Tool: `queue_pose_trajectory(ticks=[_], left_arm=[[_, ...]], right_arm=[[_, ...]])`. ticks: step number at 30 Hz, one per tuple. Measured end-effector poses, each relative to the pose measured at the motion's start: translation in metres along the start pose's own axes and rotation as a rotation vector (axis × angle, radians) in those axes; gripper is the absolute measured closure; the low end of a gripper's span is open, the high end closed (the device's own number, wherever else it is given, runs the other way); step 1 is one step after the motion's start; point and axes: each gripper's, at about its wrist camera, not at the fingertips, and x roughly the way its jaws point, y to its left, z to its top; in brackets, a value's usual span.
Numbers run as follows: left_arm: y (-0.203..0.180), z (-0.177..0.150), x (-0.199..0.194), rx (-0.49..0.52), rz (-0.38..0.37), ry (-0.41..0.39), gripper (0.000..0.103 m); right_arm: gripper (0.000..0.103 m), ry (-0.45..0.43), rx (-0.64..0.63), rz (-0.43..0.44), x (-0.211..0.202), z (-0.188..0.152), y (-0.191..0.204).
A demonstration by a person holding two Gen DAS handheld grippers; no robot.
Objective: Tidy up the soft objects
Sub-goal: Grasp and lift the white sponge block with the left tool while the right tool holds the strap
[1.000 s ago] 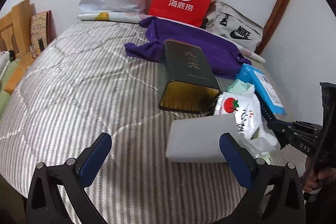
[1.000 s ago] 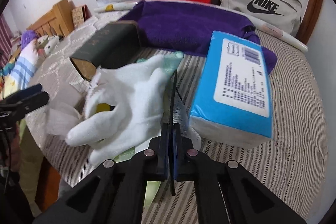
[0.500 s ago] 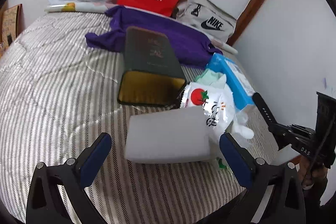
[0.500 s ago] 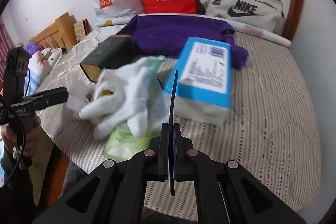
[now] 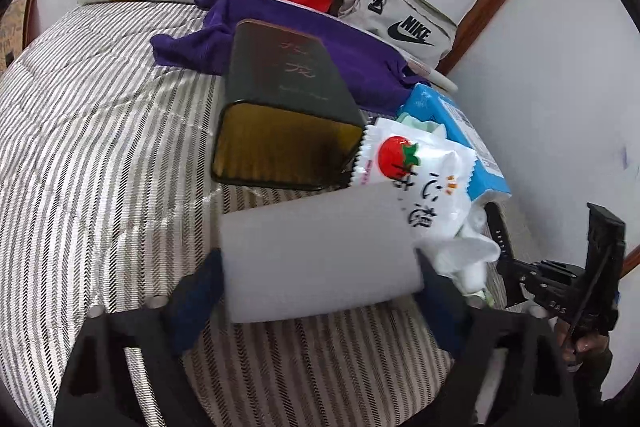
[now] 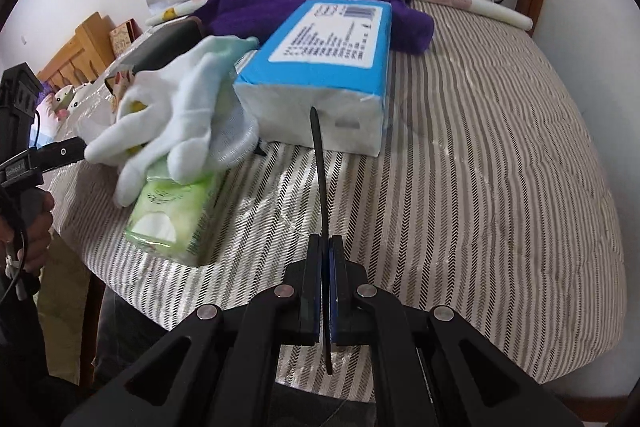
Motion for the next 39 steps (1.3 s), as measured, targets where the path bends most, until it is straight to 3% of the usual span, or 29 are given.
queue_pose_trajectory(ticks=[12, 17, 27, 31, 35, 39], left_arm=[[-0.019, 0.002, -0.034, 0.122, 0.197, -0.044, 0.02], [-0.022, -0.005, -0.03, 0.204, 0.376, -0.001, 0.019], [-0.001, -0.029, -0.02, 0.235, 0.553, 0.078, 0.018], [0.002, -0.032, -0.022, 0.233, 0.56, 0.067, 0.01], [0.014, -0.033, -0.028, 0.176, 0.509, 0.067, 0.01], [0.022, -0.034, -0.035, 0.153, 0.506, 0.055, 0.01]], right_arm=[[0.1, -0.012, 0.001, 0.013, -0.005, 0.0, -0.001], [0.1, -0.019, -0.001, 0.004, -0.01, -0.002, 0.001], [0.1, -0.028, -0.003, 0.011, -0.016, -0.008, 0.007], [0.1, -0.027, -0.004, 0.011, -0.017, -0.009, 0.009], [0.1, -0.024, -0.006, 0.011, -0.017, -0.01, 0.01], [0.1, -0.025, -0.001, 0.01, -0.017, -0.009, 0.009]])
